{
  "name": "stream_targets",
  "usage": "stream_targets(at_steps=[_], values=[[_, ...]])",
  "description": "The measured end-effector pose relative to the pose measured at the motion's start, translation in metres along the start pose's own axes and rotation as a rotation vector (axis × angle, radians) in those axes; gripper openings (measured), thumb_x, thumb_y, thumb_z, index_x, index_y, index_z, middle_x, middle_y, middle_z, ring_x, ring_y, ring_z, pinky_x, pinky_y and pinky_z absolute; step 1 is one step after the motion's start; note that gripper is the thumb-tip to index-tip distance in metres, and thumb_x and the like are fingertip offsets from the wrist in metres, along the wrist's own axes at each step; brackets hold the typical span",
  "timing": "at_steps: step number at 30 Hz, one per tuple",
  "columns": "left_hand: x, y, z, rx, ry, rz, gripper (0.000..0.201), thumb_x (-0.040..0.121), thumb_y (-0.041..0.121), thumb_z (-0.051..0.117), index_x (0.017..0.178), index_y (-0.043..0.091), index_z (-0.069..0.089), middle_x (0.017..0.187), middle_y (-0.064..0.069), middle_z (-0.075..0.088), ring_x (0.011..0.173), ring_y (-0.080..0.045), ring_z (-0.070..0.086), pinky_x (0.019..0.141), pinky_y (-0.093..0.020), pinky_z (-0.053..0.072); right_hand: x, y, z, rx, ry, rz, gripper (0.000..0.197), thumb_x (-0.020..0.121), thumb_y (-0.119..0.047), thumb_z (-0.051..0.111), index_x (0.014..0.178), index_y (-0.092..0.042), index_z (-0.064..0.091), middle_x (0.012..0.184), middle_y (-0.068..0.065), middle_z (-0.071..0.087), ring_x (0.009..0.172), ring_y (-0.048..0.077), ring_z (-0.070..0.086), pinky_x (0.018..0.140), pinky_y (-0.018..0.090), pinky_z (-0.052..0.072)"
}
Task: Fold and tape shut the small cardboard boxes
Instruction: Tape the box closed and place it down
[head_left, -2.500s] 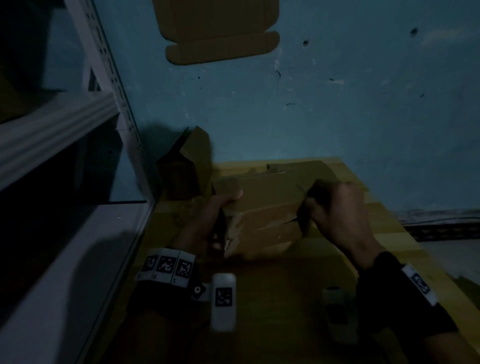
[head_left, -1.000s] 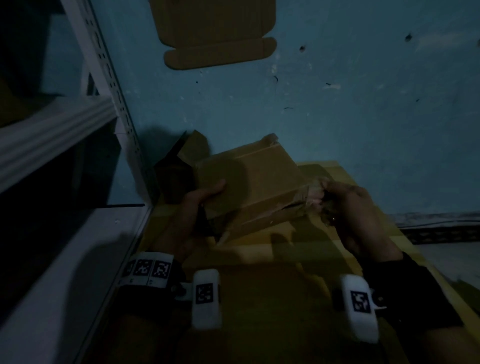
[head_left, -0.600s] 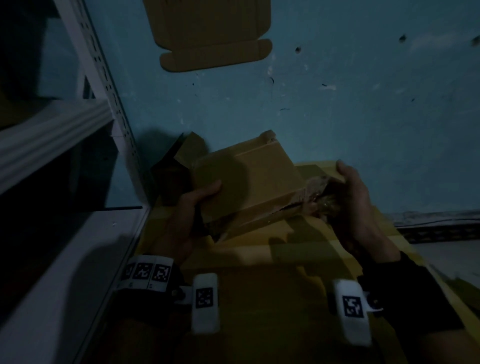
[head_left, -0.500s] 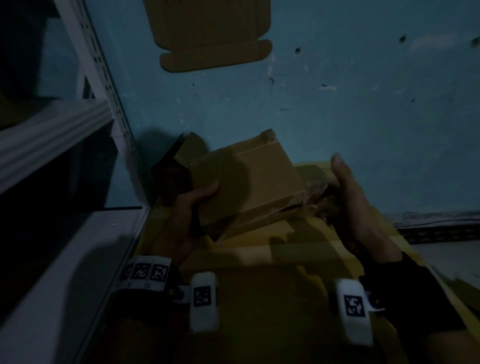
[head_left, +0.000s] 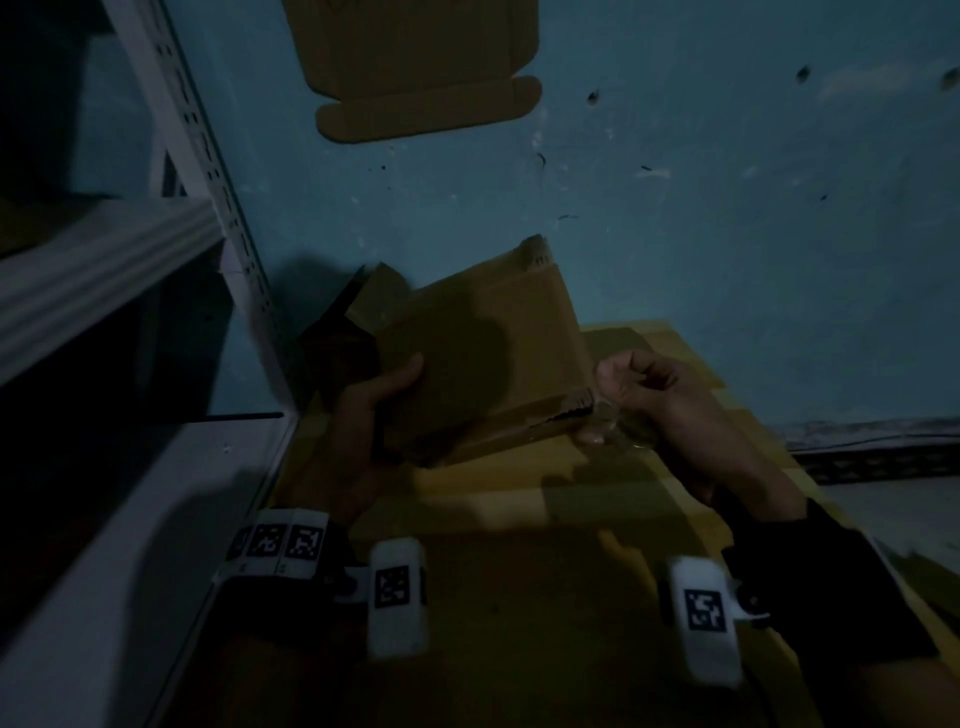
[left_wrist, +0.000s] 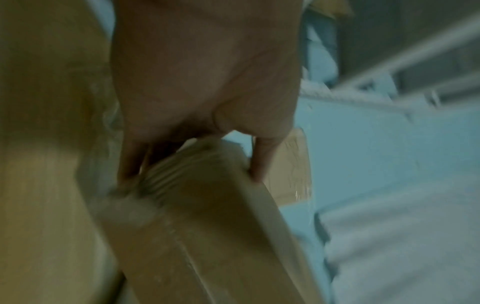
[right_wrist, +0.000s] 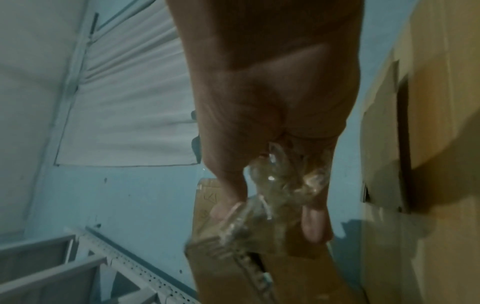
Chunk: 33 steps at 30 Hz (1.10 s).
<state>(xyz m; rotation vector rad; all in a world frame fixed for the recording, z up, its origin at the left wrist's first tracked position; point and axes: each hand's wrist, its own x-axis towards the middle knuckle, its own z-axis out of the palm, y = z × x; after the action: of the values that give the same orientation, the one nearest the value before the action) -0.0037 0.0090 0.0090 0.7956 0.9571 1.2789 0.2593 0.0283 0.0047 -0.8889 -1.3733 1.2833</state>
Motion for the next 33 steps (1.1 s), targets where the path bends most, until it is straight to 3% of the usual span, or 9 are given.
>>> stream_targets(at_steps=[4,7,9,14,17,20,25,30,33], values=[[0.013,-0.007,0.0,0.191,0.141,-0.073,0.066,0.08,0.045,0.069,0.133,0.009,0.056,0.13,-0.014,0.063,0.115,-0.035,0.063,0.096,-0.049,0.051,0.002,0.006,-0.001,-0.12,0.031,-0.057,0.045,0.075,-0.028,0.076,0.089,0.012,0.062,0.078,0.017,0.068,0.062,0.015,0.063,0.055,0.022,0.051],[0.016,-0.011,0.001,0.297,0.16,-0.08,0.1,0.058,0.064,0.08,0.141,0.017,0.049,0.136,-0.007,0.059,0.118,-0.031,0.059,0.102,-0.049,0.047,0.002,0.009,-0.001,-0.153,0.016,-0.04,0.032,0.078,-0.025,0.076,0.081,0.005,0.066,0.071,0.01,0.07,0.058,0.011,0.062,0.053,0.02,0.048],[0.012,-0.011,0.007,0.334,0.188,-0.029,0.1,0.06,0.065,0.079,0.143,0.022,0.044,0.136,-0.002,0.056,0.12,-0.028,0.056,0.104,-0.048,0.045,0.001,0.01,0.0,-0.179,0.009,-0.057,0.029,0.078,-0.024,0.075,0.079,0.003,0.067,0.068,0.008,0.069,0.055,0.01,0.061,0.051,0.02,0.048],[0.019,-0.021,0.011,0.615,0.225,-0.074,0.156,0.03,0.097,0.066,0.152,0.042,-0.016,0.163,-0.006,0.02,0.145,-0.039,0.027,0.114,-0.064,0.023,0.002,0.011,0.009,-0.264,0.006,-0.116,0.026,0.079,-0.021,0.078,0.075,0.002,0.067,0.064,0.007,0.068,0.052,0.009,0.057,0.049,0.021,0.046],[0.007,-0.018,0.032,0.817,0.223,-0.087,0.157,0.037,0.096,0.063,0.148,0.038,-0.031,0.166,-0.009,-0.006,0.149,-0.043,0.006,0.116,-0.068,0.013,0.003,0.011,0.014,-0.313,0.02,-0.149,0.026,0.081,-0.015,0.08,0.075,0.006,0.066,0.06,0.004,0.065,0.048,0.008,0.054,0.046,0.02,0.045],[-0.001,-0.019,0.048,0.871,0.24,-0.054,0.144,0.052,0.075,0.064,0.151,0.028,-0.03,0.164,-0.013,-0.014,0.15,-0.042,0.0,0.117,-0.06,0.013,0.003,0.01,0.018,-0.357,0.012,-0.174,0.029,0.079,-0.017,0.083,0.072,0.005,0.066,0.057,0.004,0.063,0.046,0.007,0.051,0.046,0.018,0.043],[0.005,-0.019,0.036,0.742,0.223,0.036,0.151,0.044,0.074,0.078,0.155,0.034,-0.016,0.165,-0.01,0.004,0.147,-0.04,0.02,0.113,-0.059,0.028,0.002,0.009,0.021,-0.353,-0.011,-0.185,0.023,0.079,-0.015,0.083,0.068,-0.005,0.066,0.057,0.003,0.065,0.049,0.007,0.054,0.049,0.018,0.044],[0.005,-0.016,0.032,0.636,0.153,0.083,0.127,0.07,0.042,0.079,0.157,0.026,-0.012,0.161,-0.007,0.023,0.14,-0.03,0.036,0.096,-0.034,0.038,0.003,0.01,0.018,-0.353,-0.056,-0.18,0.021,0.081,-0.01,0.082,0.068,-0.009,0.065,0.057,-0.002,0.064,0.05,0.005,0.053,0.05,0.016,0.043],[0.007,-0.017,0.029,0.65,0.16,0.096,0.128,0.071,0.048,0.082,0.157,0.03,-0.01,0.159,-0.006,0.023,0.141,-0.032,0.034,0.101,-0.037,0.035,0.003,0.011,0.018,-0.337,-0.068,-0.178,0.021,0.08,-0.008,0.082,0.069,-0.005,0.066,0.056,0.002,0.064,0.048,0.006,0.052,0.049,0.016,0.042]])
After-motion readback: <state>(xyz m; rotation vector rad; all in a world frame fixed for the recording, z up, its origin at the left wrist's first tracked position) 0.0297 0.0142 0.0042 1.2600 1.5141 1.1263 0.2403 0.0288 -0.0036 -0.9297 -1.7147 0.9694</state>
